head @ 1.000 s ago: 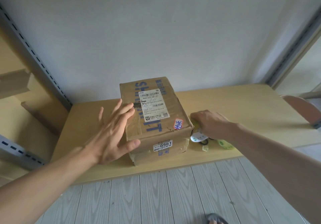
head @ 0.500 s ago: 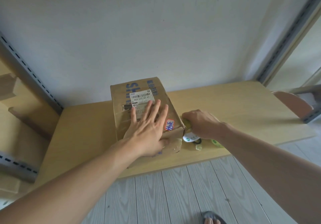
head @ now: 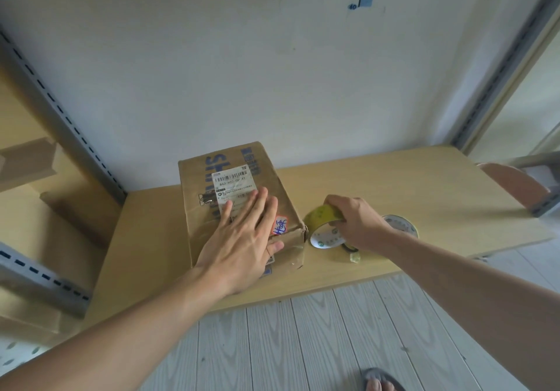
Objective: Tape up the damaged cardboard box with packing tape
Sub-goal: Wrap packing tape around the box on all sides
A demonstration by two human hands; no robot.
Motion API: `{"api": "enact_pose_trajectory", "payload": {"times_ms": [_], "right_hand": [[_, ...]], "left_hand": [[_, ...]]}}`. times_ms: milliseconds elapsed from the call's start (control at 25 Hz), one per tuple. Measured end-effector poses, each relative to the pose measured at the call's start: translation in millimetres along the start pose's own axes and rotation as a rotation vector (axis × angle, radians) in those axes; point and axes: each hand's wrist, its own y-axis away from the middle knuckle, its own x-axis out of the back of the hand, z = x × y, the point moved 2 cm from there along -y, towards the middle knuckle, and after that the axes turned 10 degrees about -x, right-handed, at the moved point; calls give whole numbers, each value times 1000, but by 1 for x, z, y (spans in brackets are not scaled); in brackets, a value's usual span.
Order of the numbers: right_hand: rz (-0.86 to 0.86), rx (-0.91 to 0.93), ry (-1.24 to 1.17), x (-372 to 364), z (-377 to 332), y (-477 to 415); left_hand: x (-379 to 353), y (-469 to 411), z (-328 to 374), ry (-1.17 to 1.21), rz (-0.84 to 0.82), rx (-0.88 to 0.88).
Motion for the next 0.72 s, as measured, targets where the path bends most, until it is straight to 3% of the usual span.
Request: {"api": "enact_pose_trajectory", "payload": {"times_ms": [240,400,720], "right_hand": [[170,4,-208,12,-60,-6],[207,181,-359,10,-132,3],[65,265,-462,-23,-213,11]], "left_hand": [[3,47,-36,192,347,39],[4,104,-65,465,573,70],[-6,151,-97,629,524,178]]}}
